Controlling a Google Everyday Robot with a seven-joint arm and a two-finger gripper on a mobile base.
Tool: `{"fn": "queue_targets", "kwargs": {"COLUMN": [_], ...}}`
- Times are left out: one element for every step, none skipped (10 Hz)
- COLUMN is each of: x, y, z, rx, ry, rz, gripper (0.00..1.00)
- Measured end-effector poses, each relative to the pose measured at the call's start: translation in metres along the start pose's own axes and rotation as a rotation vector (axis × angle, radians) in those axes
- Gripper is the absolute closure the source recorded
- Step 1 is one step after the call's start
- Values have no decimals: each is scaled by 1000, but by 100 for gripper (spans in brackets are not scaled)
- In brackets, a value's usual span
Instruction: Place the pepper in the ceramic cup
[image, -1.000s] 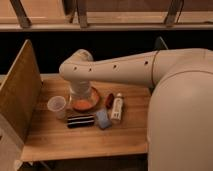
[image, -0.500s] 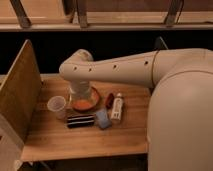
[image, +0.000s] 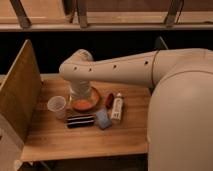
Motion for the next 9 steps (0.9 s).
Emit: {"fn": "queue_targets", "kwargs": {"x": [0,0,0,0,0,0,0,-1,-9], "y": [0,0,0,0,0,0,0,0,1], "z": [0,0,0,0,0,0,0,-1,-4], "rx": [0,0,0,0,0,0,0,2,6], "ry": [0,0,0,0,0,0,-1,-6,-38], "rz": [0,0,0,0,0,0,-1,-4,-18], "gripper": [35,35,35,35,35,35,35,35,35]}}
